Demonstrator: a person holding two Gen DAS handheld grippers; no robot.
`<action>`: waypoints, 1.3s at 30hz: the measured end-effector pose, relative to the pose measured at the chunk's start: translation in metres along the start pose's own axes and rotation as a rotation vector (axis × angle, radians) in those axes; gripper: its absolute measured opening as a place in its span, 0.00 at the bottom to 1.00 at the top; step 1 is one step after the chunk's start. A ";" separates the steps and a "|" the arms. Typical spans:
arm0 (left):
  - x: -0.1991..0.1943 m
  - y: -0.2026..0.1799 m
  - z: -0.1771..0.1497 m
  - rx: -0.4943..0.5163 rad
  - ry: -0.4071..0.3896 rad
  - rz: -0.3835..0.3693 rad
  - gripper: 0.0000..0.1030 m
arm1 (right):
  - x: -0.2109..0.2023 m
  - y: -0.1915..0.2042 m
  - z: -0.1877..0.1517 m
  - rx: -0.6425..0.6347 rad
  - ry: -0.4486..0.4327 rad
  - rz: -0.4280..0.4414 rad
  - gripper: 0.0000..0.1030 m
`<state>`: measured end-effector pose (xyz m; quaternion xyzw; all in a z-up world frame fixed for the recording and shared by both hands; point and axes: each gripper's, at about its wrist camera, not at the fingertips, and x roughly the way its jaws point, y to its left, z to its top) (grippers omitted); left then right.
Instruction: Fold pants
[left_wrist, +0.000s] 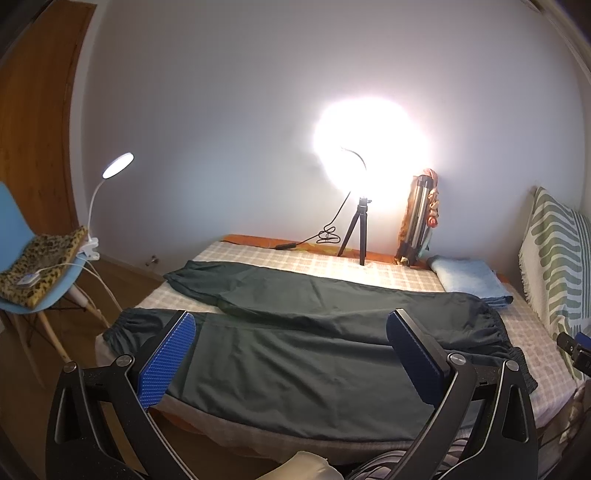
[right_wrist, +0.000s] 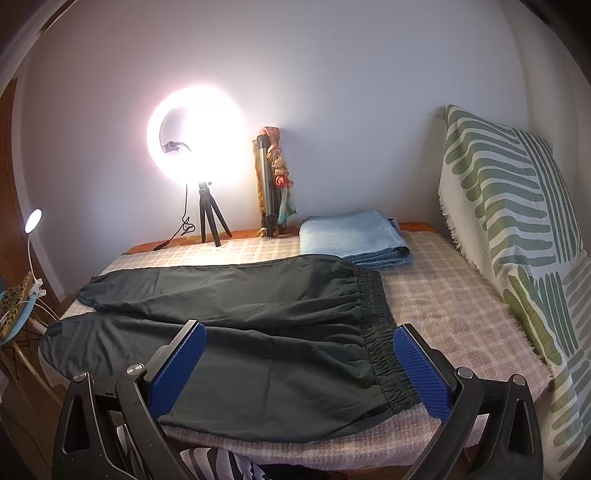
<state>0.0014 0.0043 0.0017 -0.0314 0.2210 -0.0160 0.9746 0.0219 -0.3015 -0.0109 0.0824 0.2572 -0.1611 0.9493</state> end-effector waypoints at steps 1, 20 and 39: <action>0.001 0.001 0.000 -0.001 0.001 0.000 1.00 | 0.000 0.000 0.000 -0.001 0.001 -0.001 1.00; 0.005 0.005 -0.003 -0.012 0.013 -0.012 1.00 | 0.002 0.001 -0.002 0.006 0.010 0.004 1.00; 0.008 0.005 -0.002 -0.011 0.020 -0.008 1.00 | 0.006 0.007 -0.002 -0.012 0.017 0.007 1.00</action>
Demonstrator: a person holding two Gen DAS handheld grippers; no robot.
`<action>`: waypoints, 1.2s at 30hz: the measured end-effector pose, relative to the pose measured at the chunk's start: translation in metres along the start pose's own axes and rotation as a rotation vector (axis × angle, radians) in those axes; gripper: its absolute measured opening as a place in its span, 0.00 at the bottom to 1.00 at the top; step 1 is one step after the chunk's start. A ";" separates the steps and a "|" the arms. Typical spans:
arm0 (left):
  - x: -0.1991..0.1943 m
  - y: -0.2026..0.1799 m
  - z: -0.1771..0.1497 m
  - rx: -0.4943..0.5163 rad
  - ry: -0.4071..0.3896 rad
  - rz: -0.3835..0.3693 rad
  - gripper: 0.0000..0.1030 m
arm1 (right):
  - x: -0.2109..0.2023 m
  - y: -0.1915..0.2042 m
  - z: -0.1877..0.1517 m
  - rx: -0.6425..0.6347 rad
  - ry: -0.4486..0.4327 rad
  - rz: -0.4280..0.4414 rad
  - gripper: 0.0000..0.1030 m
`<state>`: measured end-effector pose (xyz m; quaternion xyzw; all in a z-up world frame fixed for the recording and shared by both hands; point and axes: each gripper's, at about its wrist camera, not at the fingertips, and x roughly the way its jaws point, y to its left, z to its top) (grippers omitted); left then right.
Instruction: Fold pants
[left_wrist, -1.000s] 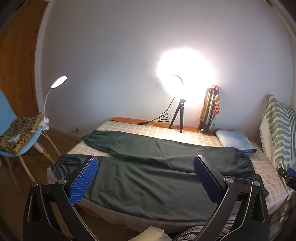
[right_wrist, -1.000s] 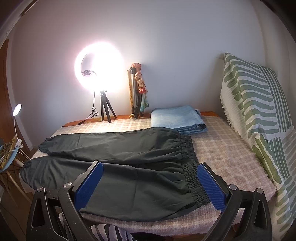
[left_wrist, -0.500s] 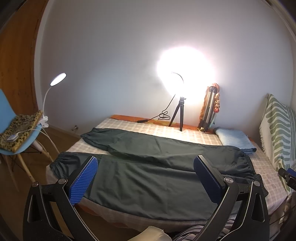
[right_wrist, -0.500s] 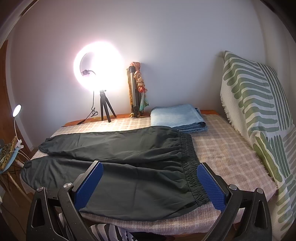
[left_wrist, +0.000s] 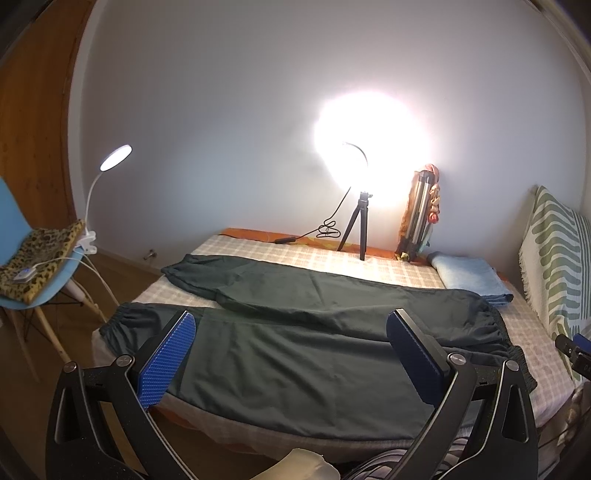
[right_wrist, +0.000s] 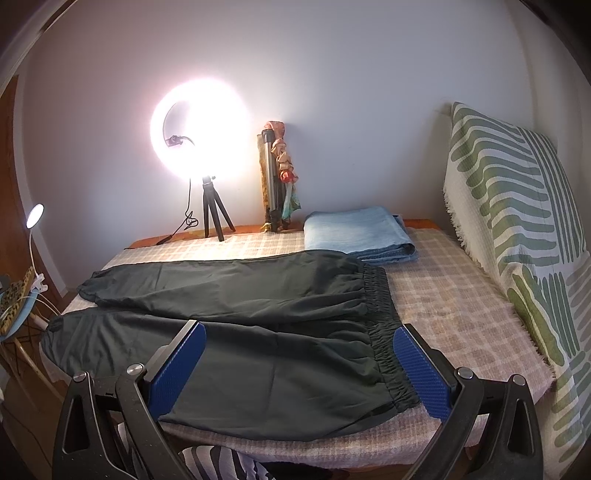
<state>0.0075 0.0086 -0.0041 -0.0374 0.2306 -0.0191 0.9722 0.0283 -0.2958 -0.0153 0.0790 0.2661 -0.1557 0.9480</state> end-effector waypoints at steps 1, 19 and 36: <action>0.000 0.000 0.000 0.000 0.001 -0.002 1.00 | 0.000 0.000 0.000 0.000 0.001 0.000 1.00; 0.004 0.001 -0.001 0.000 0.013 -0.002 1.00 | 0.003 0.003 -0.001 -0.002 0.009 0.002 1.00; 0.032 0.029 -0.006 0.035 0.031 0.079 1.00 | 0.012 0.011 0.010 -0.060 0.004 0.030 1.00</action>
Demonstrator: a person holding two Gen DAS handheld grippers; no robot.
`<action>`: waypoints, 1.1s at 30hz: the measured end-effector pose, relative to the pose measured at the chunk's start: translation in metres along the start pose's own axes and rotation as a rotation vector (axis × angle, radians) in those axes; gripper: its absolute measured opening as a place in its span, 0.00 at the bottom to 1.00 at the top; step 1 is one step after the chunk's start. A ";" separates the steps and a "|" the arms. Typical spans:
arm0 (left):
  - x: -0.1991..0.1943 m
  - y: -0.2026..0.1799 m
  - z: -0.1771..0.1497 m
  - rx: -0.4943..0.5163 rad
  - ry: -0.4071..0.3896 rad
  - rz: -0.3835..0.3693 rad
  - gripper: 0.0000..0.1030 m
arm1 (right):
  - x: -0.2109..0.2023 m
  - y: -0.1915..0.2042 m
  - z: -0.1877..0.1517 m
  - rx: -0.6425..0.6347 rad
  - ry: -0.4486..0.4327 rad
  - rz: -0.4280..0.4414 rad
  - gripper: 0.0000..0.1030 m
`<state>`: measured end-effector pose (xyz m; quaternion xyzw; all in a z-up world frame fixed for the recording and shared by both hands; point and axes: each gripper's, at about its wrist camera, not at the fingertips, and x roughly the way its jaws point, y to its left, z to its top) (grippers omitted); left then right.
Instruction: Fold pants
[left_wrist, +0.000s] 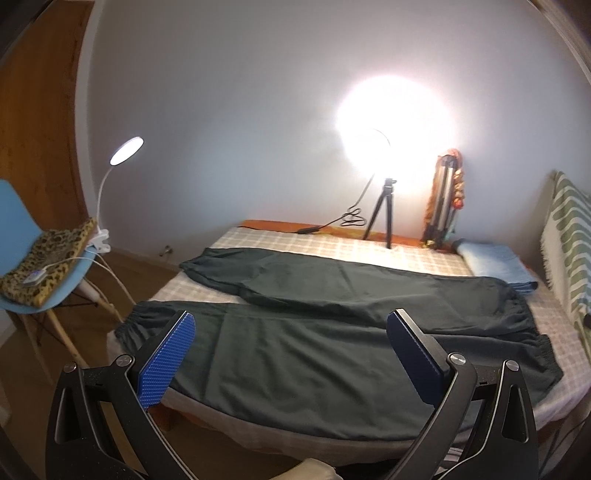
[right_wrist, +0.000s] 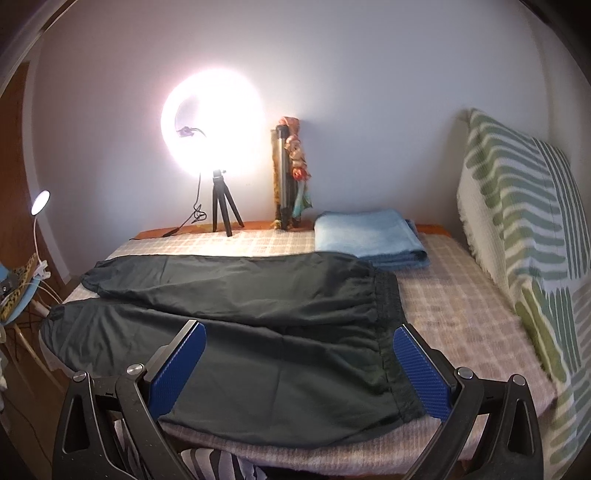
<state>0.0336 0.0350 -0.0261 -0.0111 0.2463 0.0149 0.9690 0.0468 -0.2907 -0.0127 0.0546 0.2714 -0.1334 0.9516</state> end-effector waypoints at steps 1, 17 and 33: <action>0.004 0.003 0.001 0.002 0.004 0.006 1.00 | 0.001 0.001 0.004 -0.008 -0.004 0.011 1.00; 0.119 0.097 0.031 -0.085 0.143 0.044 0.95 | 0.080 0.032 0.090 -0.159 0.029 0.204 1.00; 0.304 0.130 0.098 -0.088 0.401 0.047 0.66 | 0.267 0.080 0.139 -0.298 0.319 0.359 0.87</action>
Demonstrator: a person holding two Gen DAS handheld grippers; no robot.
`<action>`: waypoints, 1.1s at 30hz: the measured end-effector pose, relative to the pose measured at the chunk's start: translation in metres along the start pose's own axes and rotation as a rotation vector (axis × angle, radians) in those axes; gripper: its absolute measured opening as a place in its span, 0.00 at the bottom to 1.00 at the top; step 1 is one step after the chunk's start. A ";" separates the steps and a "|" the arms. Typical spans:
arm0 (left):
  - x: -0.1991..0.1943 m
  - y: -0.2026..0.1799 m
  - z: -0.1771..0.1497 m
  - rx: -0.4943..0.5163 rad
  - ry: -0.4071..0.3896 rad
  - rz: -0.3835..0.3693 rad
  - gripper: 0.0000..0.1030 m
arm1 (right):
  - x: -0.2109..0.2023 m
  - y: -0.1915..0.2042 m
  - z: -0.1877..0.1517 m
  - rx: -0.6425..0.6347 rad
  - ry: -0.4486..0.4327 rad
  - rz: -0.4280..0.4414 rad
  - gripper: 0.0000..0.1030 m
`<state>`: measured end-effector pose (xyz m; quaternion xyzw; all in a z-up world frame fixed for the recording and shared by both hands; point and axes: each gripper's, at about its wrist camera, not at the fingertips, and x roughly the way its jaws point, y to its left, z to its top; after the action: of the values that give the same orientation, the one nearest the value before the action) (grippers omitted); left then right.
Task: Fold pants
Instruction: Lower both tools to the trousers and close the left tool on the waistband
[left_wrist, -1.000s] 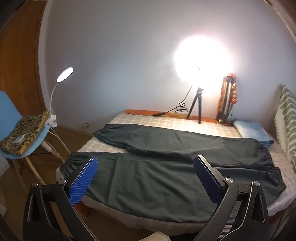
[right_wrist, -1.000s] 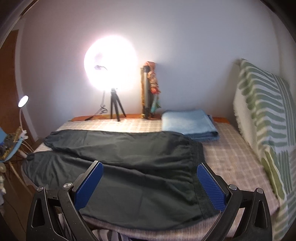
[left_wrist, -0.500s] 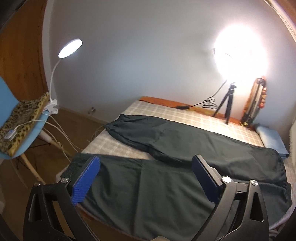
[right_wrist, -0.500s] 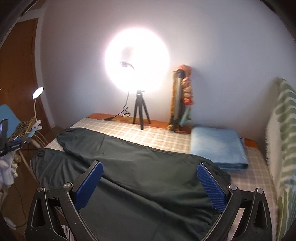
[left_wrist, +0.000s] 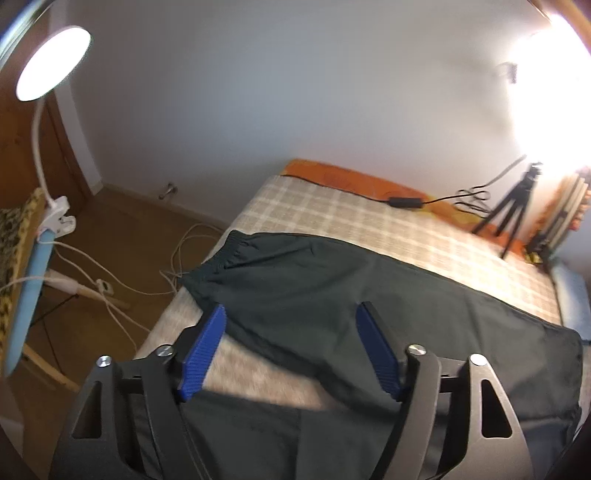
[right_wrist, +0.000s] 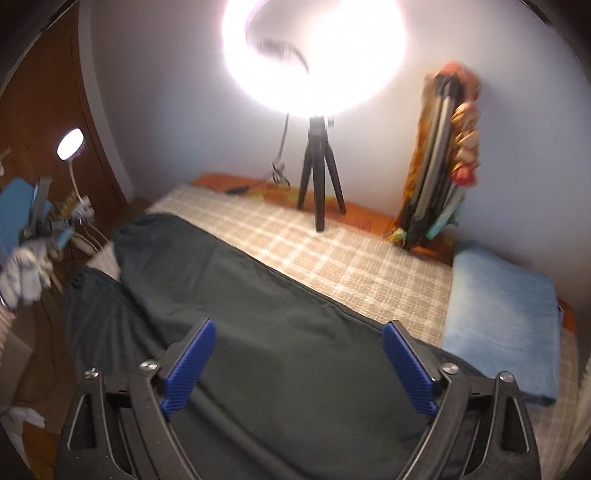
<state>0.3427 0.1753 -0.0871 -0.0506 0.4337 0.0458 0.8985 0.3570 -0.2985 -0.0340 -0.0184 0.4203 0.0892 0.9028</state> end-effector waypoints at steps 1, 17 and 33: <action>0.013 0.002 0.009 0.001 0.010 0.010 0.64 | 0.013 -0.002 0.002 -0.015 0.018 -0.004 0.87; 0.152 0.067 0.060 -0.183 0.148 0.055 0.63 | 0.167 -0.026 0.024 -0.063 0.208 0.081 0.79; 0.188 0.043 0.056 -0.035 0.105 0.188 0.32 | 0.212 -0.007 0.022 -0.188 0.243 0.038 0.85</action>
<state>0.4969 0.2323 -0.2016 -0.0278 0.4821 0.1346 0.8653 0.5083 -0.2718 -0.1821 -0.1054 0.5165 0.1422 0.8378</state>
